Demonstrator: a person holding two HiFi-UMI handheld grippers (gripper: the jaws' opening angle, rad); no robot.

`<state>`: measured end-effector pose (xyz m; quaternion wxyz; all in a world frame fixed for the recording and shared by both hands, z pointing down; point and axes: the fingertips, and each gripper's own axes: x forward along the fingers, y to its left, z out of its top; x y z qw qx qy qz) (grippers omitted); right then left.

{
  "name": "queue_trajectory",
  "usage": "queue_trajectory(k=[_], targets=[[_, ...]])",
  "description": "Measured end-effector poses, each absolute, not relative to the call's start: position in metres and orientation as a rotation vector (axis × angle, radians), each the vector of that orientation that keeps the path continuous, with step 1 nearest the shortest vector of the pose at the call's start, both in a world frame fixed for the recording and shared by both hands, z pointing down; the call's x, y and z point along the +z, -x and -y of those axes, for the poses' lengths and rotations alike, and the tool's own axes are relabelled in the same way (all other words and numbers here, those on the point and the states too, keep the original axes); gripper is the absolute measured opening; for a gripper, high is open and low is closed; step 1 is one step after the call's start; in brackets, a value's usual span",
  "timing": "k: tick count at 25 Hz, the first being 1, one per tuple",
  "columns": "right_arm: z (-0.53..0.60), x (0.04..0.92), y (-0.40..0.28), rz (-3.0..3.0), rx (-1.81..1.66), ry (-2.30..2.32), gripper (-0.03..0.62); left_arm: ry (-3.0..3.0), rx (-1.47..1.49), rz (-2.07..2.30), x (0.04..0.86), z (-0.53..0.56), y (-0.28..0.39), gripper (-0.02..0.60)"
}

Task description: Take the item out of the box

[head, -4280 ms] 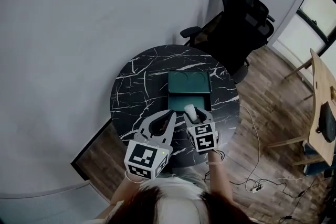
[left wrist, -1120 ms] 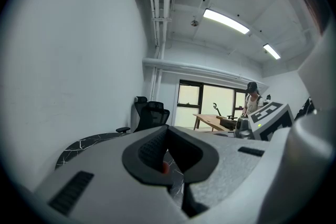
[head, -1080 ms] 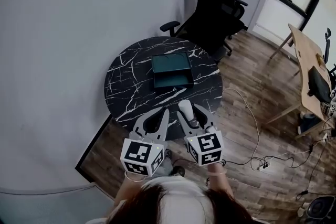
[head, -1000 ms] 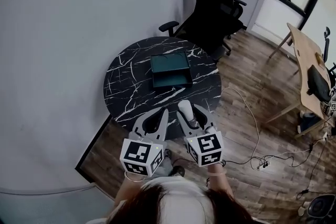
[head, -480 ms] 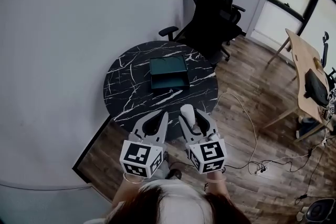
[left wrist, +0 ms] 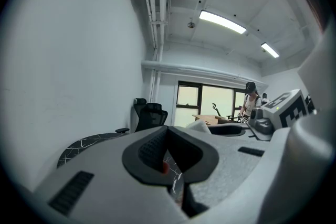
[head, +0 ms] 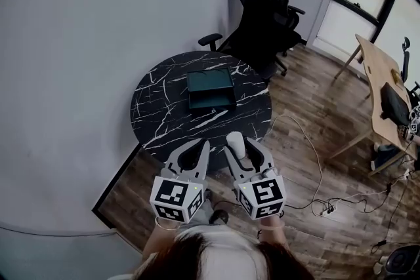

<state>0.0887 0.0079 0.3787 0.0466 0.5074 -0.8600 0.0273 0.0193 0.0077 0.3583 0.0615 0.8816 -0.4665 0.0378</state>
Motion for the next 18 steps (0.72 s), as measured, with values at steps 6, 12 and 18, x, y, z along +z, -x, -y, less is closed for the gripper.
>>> queue_trajectory(k=[6, 12, 18], targets=[[-0.013, 0.38, -0.085, 2.626, 0.087, -1.532, 0.195, -2.66, 0.125, 1.421, 0.361, -0.016, -0.017, 0.008], [-0.012, 0.382, -0.08, 2.629, 0.092, -1.515, 0.195, -2.653, 0.132, 1.43, 0.362, -0.016, -0.013, 0.008], [-0.003, 0.385, -0.078, 2.616, 0.095, -1.503, 0.195, -2.649, 0.14, 1.434, 0.363, -0.009, -0.011, 0.008]])
